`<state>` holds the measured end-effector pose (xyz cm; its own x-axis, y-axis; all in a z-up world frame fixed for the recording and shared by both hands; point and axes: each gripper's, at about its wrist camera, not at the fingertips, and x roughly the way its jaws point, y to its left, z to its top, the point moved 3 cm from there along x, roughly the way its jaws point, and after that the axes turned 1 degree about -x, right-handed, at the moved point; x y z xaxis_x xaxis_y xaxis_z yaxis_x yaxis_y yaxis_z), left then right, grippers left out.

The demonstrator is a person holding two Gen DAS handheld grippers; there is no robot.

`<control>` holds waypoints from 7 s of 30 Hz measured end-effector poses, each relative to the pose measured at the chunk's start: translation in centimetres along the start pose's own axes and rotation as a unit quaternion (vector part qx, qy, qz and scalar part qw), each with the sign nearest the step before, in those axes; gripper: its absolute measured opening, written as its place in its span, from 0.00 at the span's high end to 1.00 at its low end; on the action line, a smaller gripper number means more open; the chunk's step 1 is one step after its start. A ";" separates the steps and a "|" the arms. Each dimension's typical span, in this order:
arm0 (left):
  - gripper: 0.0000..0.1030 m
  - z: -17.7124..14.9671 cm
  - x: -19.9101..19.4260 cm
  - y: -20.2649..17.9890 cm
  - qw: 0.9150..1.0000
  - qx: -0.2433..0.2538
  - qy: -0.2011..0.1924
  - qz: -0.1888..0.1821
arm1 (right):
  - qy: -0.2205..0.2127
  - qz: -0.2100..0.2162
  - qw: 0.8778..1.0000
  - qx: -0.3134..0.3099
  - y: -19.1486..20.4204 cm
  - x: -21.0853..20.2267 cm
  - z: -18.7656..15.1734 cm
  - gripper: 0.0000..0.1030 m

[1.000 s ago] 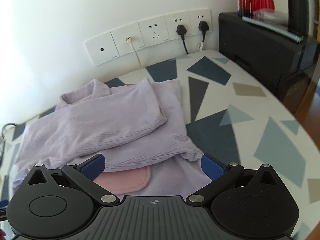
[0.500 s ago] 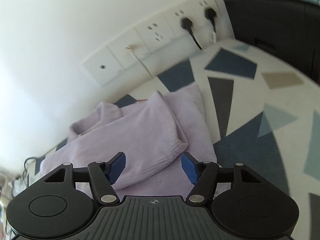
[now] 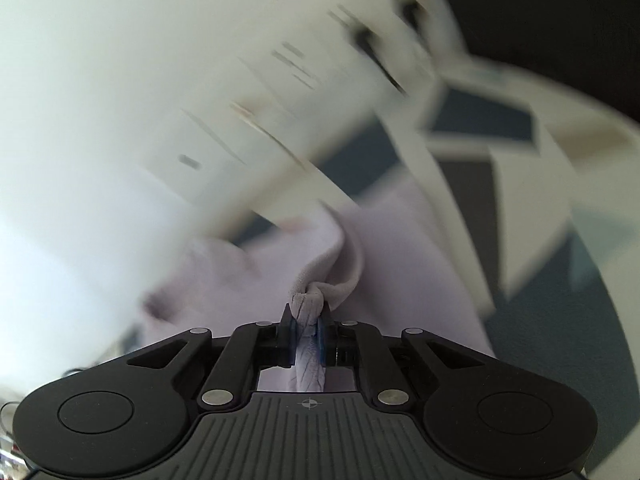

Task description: Fold clothes

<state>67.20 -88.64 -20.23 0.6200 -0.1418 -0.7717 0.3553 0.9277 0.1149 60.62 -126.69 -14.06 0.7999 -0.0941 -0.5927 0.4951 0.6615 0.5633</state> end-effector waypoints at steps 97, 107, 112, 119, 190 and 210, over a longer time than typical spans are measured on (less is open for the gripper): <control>0.01 -2.1 -5.1 -4.7 0.981 -0.056 0.164 -0.083 | 0.079 -0.128 0.957 -0.246 -2.8 -5.8 -9.2 0.01; 0.01 -2.9 -9.4 -7.9 0.982 -0.067 0.156 -0.078 | 0.072 -0.113 0.967 -0.217 -5.2 -9.7 -8.3 0.01; 0.01 -4.3 -11.3 -8.4 0.980 -0.098 0.160 -0.065 | 0.075 -0.101 0.968 -0.219 -6.5 -11.3 -7.8 0.01; 0.01 -6.8 -14.1 -8.7 0.975 -0.135 0.168 -0.050 | 0.090 -0.081 0.970 -0.212 -8.0 -12.4 -7.5 0.01; 0.00 -17.0 -12.7 1.2 0.996 -0.056 0.062 -0.044 | 0.131 -0.184 0.946 -0.231 -4.9 -15.1 -22.0 0.01; 0.03 -19.2 -17.6 8.4 0.986 -0.071 0.000 -0.149 | 0.112 -0.163 0.946 -0.259 -5.0 -15.4 -22.4 0.01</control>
<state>45.82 -71.66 -17.67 0.5031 -0.4151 -0.7580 0.4195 0.8841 -0.2057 38.24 -111.91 -20.71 0.5132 -0.2335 -0.8259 0.4239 0.9057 0.0074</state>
